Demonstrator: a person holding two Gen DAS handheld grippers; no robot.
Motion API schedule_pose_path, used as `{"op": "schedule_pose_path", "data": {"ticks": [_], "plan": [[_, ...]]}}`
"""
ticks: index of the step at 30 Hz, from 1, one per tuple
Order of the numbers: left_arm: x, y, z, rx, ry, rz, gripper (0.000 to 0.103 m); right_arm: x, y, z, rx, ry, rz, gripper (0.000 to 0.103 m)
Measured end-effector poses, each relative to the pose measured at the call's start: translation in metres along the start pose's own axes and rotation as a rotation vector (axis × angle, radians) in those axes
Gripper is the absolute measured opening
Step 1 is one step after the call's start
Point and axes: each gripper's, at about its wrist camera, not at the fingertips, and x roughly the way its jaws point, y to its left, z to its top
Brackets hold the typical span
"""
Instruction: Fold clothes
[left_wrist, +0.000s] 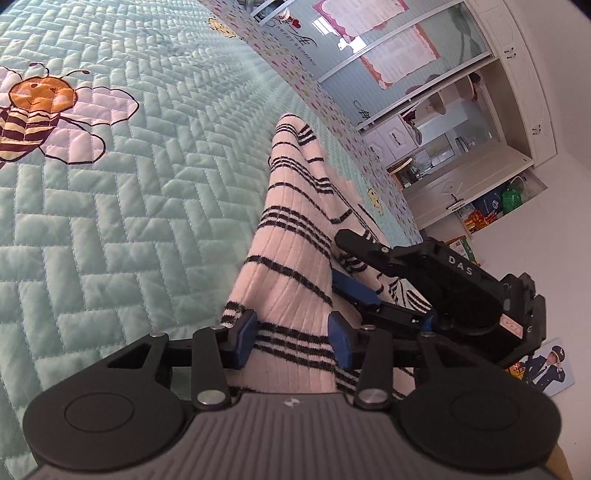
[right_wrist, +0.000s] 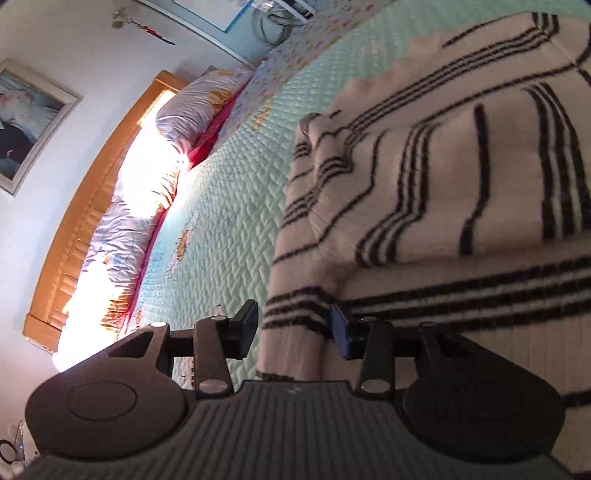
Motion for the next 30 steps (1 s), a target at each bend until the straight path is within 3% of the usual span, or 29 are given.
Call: {"op": "schedule_pose_path", "data": {"ticks": [2,5,10,13,16,18,21,23,28,30], "plan": [[-0.002,0.0,-0.001,-0.003,-0.004,0.001,0.046,0.005,-0.006,0.001,0.075,-0.042,0.005,0.048],[-0.004,-0.001,-0.002,-0.007,-0.009,0.003,0.046,0.015,-0.012,0.004,0.135,-0.067,0.058,0.058],[-0.008,-0.001,-0.004,-0.013,-0.018,0.006,0.046,0.033,-0.011,0.009,0.161,-0.102,0.136,0.058],[-0.011,-0.002,-0.005,-0.015,-0.026,0.01,0.045,0.042,-0.004,0.01,0.154,-0.069,0.178,0.055],[-0.019,-0.01,-0.006,0.034,-0.084,0.08,0.048,0.05,0.0,0.01,0.155,-0.031,0.197,0.053],[-0.022,-0.011,-0.005,0.051,-0.121,0.151,0.055,0.055,-0.001,0.01,0.173,-0.008,0.192,0.051],[-0.023,-0.005,-0.003,0.024,-0.127,0.148,0.055,0.056,-0.009,0.012,0.253,-0.016,0.237,0.05],[-0.022,-0.009,-0.004,0.051,-0.126,0.156,0.055,0.056,-0.01,0.01,0.231,-0.009,0.232,0.047],[-0.026,-0.025,-0.008,0.144,-0.185,0.164,0.055,0.06,-0.003,0.011,0.174,0.014,0.25,0.054],[-0.031,-0.033,-0.01,0.188,-0.231,0.09,0.056,0.062,0.001,0.011,0.134,0.031,0.233,0.054]]}}
